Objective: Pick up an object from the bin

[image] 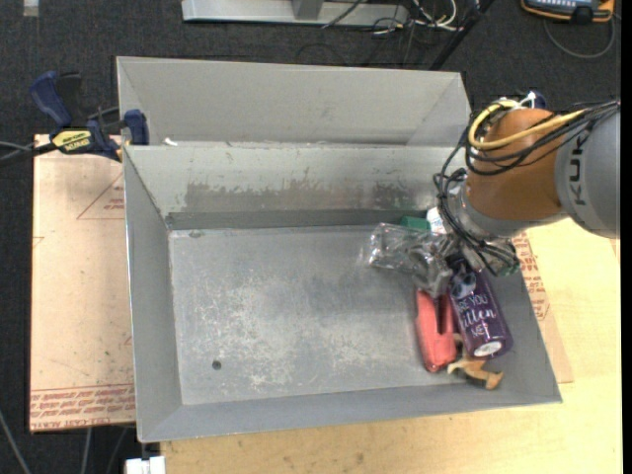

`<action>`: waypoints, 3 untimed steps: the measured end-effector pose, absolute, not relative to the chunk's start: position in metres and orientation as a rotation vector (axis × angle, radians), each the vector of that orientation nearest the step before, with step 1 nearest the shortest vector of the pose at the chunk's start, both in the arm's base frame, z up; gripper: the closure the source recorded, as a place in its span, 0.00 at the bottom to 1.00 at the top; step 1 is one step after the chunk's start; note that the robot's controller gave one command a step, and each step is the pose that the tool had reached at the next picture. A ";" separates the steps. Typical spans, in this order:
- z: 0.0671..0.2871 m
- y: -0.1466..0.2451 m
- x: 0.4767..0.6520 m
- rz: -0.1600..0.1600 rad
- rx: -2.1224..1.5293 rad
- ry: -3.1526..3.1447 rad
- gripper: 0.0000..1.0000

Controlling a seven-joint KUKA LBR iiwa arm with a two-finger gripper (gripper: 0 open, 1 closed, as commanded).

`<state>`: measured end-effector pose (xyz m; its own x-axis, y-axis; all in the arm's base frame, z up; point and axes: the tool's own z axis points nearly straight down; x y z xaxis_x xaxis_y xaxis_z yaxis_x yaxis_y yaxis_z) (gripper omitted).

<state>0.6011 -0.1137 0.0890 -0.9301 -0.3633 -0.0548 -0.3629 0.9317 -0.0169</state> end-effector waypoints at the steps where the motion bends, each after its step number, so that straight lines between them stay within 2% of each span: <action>1: 0.097 -0.108 0.607 -0.009 -0.583 3.060 1.00; 2: 0.091 -0.108 0.603 -0.012 -0.813 2.999 1.00; 3: 0.096 -0.110 0.606 -0.010 -1.124 2.901 1.00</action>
Offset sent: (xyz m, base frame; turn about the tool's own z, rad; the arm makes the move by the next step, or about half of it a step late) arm -0.0023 0.0034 -0.0029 -0.5634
